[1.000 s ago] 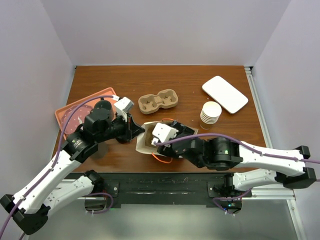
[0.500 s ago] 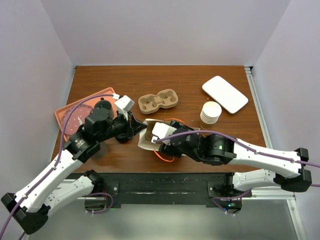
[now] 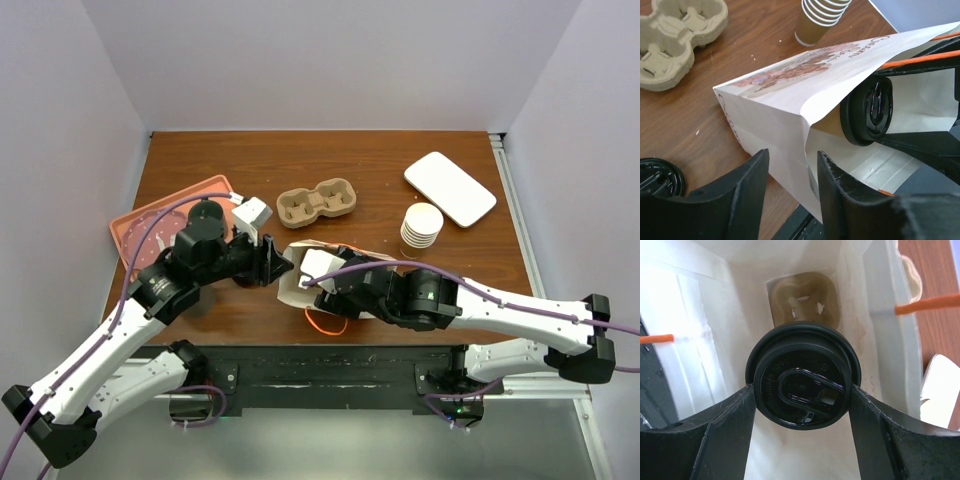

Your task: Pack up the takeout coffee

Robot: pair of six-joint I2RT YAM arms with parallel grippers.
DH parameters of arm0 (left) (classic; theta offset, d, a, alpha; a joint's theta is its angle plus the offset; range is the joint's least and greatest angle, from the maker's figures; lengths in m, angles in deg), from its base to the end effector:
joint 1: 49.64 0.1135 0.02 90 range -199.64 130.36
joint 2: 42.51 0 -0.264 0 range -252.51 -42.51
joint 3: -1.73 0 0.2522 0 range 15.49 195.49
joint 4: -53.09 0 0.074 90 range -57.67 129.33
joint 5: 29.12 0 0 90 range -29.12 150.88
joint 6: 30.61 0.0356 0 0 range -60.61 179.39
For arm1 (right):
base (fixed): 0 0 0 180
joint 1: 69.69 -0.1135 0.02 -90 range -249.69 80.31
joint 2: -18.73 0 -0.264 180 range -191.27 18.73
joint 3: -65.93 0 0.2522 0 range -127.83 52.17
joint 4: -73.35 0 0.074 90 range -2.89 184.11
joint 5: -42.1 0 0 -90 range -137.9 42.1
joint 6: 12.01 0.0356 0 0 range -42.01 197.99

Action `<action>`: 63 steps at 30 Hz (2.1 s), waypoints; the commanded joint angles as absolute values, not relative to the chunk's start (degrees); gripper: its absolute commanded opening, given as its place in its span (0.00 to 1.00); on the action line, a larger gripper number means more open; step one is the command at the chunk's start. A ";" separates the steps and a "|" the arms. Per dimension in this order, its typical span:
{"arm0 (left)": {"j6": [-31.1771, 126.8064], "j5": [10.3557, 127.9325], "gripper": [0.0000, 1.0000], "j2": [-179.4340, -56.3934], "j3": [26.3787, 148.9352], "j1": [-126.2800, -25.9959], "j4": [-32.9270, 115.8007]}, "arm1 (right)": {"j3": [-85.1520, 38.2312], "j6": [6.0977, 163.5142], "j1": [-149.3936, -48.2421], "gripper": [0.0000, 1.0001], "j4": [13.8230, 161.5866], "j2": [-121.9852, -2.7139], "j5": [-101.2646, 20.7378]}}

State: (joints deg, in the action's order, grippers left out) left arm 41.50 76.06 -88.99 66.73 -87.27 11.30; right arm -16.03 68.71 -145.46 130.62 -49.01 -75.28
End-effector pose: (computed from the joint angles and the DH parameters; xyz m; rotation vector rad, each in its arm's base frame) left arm 0.1344 -0.1154 0.3422 0.5324 2.0030 -0.8767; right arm 0.0753 0.2302 0.3477 -1.3219 1.7874 0.0760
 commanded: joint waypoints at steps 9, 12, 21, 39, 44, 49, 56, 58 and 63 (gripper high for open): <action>42.78 77.76 0.40 -92.52 70.86 -87.52 7.69 | -14.71 70.09 -145.45 0.31 126.22 -50.00 -76.64; 42.96 78.20 0.24 -92.78 71.91 -87.52 7.52 | -14.97 67.72 -145.45 0.31 126.39 -50.44 -78.22; 42.17 79.95 0.00 -94.28 75.16 -87.52 6.29 | -14.27 64.63 -142.29 0.31 128.32 -49.56 -78.58; 40.32 76.00 0.00 -87.25 66.65 -87.61 14.54 | -5.40 58.31 -141.68 0.30 125.96 -44.99 -80.07; 40.68 78.19 0.00 -86.19 64.18 -87.70 16.39 | -6.36 56.20 -140.18 0.30 124.64 -46.92 -78.41; 41.55 78.20 0.00 -86.10 64.09 -87.61 16.04 | -5.13 54.44 -137.99 0.30 121.39 -47.45 -76.04; 42.78 78.90 0.00 -85.66 64.71 -87.61 15.51 | -3.73 52.59 -137.45 0.30 121.47 -47.89 -72.78; 43.13 78.99 0.00 -85.40 64.27 -87.61 16.13 | -3.29 52.68 -137.37 0.30 121.56 -47.54 -71.38; 43.49 79.51 0.00 -85.04 62.60 -87.78 18.85 | -2.23 51.81 -137.45 0.29 122.00 -48.15 -71.89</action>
State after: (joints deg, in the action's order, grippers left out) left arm 41.94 77.94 -85.60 63.15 -87.64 13.68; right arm -2.81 54.68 -137.61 122.24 -47.77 -71.98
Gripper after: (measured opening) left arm 0.014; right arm 0.709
